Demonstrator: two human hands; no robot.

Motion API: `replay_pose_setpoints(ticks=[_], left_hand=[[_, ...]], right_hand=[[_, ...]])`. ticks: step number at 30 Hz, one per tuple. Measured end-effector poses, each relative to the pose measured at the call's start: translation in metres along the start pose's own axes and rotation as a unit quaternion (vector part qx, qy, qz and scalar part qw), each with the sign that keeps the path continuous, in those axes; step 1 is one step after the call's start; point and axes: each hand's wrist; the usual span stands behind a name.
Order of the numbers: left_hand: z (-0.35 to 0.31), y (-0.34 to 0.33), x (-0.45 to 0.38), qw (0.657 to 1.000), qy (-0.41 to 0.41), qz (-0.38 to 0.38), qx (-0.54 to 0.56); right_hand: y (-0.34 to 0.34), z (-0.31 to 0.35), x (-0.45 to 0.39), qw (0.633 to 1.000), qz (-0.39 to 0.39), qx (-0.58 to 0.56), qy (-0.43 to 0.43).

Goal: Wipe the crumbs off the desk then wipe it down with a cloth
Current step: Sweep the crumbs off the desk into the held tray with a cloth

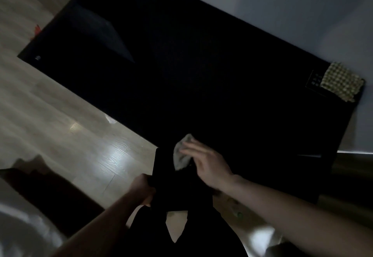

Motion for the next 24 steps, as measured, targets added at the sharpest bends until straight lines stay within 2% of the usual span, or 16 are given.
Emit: replay_pose_setpoints(ticks=[4, 7, 10, 14, 16, 19, 24], left_hand=[[0.007, 0.004, -0.006, 1.000, 0.001, 0.011, 0.003], [0.012, 0.005, -0.010, 1.000, 0.005, 0.017, 0.011], [0.018, 0.004, -0.015, 0.999, 0.010, 0.018, 0.026], [0.017, 0.003, -0.016, 1.000, -0.009, 0.002, -0.006], [0.019, 0.002, -0.020, 1.000, -0.013, 0.001, -0.008], [0.023, 0.003, -0.023, 1.000, -0.012, 0.003, -0.003], [0.019, 0.005, -0.020, 0.999, -0.037, 0.017, -0.023]], right_hand=[[0.057, -0.037, -0.042, 0.984, -0.167, 0.043, -0.047], [0.113, -0.076, -0.083, 0.957, -0.238, 0.101, -0.131], [0.155, -0.118, -0.121, 0.925, -0.279, 0.152, -0.208], [0.160, -0.147, -0.156, 0.909, -0.252, 0.166, -0.288], [0.144, -0.144, -0.161, 0.913, -0.248, 0.182, -0.269], [0.110, -0.127, -0.142, 0.927, -0.250, 0.209, -0.185], [0.055, -0.082, -0.071, 0.960, -0.209, 0.166, -0.086]])
Point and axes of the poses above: each hand's wrist, its own x-axis away from the middle knuckle, its own y-axis out of the back of the hand, z = x × y, and after that the axes turned 13 degrees about -z, right-handed
